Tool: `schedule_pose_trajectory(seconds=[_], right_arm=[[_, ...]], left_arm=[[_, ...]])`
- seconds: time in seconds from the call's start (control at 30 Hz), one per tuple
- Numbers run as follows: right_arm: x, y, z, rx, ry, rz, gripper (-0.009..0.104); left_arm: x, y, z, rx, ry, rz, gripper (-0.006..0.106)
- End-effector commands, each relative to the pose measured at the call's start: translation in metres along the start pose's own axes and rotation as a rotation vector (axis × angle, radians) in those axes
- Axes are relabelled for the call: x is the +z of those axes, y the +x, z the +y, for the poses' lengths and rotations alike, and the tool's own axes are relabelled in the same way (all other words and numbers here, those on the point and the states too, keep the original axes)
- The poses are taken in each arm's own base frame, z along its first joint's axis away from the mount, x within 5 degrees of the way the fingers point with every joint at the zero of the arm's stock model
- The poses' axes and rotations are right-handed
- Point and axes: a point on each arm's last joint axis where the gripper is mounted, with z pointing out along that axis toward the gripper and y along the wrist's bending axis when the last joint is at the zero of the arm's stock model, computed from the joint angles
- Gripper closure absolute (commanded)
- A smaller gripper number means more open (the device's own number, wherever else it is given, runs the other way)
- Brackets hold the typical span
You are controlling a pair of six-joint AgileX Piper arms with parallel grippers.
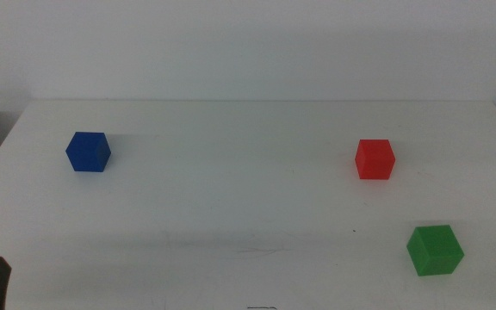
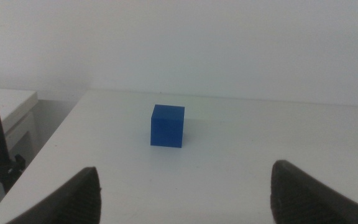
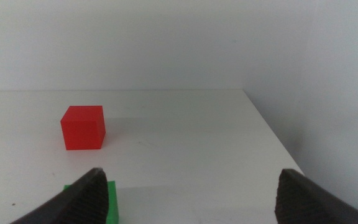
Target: Stack red cubes first, then green, then blue cubes in a specific spot.
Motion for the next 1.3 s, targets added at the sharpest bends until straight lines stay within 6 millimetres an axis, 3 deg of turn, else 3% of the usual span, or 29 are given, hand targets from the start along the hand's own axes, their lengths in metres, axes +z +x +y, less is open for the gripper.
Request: schedule_pose_trajectory(seconds=[0.0, 0.23, 0.83, 1.27], right_arm=[[-0.003, -0.017, 0.001, -0.021, -0.02, -0.111, 0.001], [0.003, -0.029, 0.009, -0.028, -0.152, -0.054, 0.001], [0.03, -0.105, 0.014, -0.076, -0.17, -0.008, 0.001], [0.051, -0.148, 0.02, -0.095, -0.188, 0.354, 0.001]], left_arm=[[-0.002, -0.01, -0.001, -0.01, 0.019, -0.108, 0.007], [-0.002, -0.01, -0.001, -0.01, 0.019, -0.108, 0.007], [-0.002, -0.01, -0.001, -0.01, 0.019, -0.108, 0.007], [-0.002, -0.01, -0.001, -0.01, 0.019, -0.108, 0.007]])
